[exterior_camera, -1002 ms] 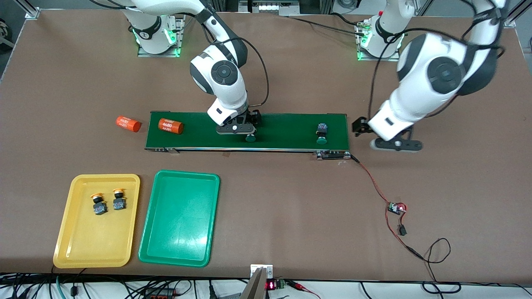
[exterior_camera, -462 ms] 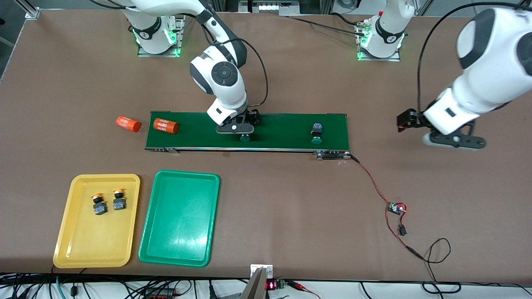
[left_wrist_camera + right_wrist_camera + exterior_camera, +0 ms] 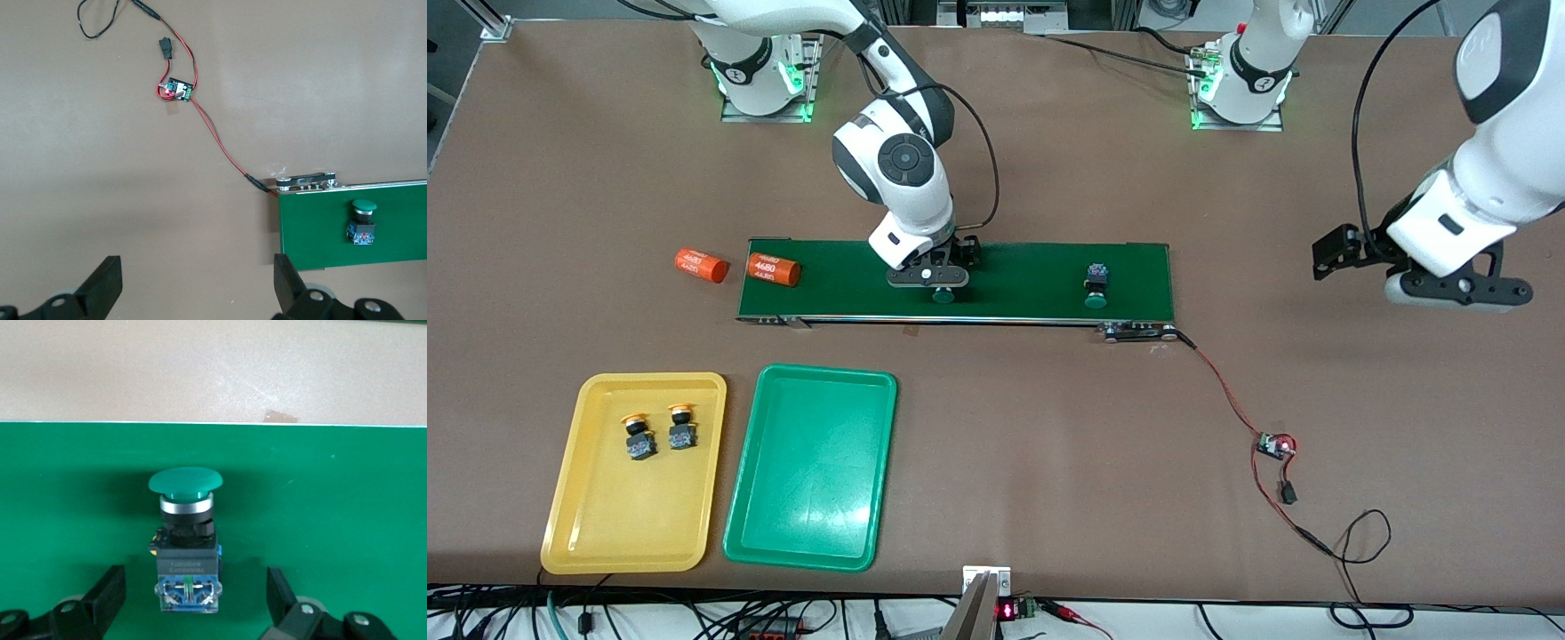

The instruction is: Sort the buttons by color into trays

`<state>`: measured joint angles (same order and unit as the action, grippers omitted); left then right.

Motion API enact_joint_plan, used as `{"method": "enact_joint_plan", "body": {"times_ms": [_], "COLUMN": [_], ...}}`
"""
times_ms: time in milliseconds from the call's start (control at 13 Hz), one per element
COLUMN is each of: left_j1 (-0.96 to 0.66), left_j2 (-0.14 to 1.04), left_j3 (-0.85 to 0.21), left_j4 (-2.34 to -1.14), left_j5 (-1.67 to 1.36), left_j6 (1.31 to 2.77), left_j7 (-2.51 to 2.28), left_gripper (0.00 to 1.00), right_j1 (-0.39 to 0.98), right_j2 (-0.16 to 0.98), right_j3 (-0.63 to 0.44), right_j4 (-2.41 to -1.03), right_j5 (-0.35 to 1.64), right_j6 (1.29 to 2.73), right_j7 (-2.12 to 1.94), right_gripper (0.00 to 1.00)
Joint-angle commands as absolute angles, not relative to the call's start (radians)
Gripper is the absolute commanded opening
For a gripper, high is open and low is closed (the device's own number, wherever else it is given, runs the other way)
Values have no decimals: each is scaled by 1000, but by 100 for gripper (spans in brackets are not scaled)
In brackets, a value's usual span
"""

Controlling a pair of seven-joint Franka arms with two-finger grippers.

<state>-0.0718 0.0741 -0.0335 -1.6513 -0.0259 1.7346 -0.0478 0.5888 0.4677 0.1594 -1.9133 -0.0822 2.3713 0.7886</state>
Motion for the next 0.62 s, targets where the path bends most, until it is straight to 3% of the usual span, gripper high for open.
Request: {"method": "enact_joint_plan", "body": {"times_ms": [0, 308, 539], "left_j1": [-103, -100, -66], "left_j2": [15, -89, -110], "left_j3": [-5, -6, -12], "left_j4": [-1680, -1756, -1776], "left_j5": [23, 55, 54], "left_j6": [1730, 1683, 1666], "left_j7": [-28, -12, 47], "left_gripper": [100, 100, 100], "right_j1": [575, 566, 533], "right_j2": [479, 480, 451], "right_j3": [169, 169, 164], "right_j4": [-1925, -1921, -1896], "right_j5": [-98, -98, -97], "right_j6": [2390, 2387, 2367], "right_j7": [804, 804, 784], "right_gripper": [64, 18, 13]}}
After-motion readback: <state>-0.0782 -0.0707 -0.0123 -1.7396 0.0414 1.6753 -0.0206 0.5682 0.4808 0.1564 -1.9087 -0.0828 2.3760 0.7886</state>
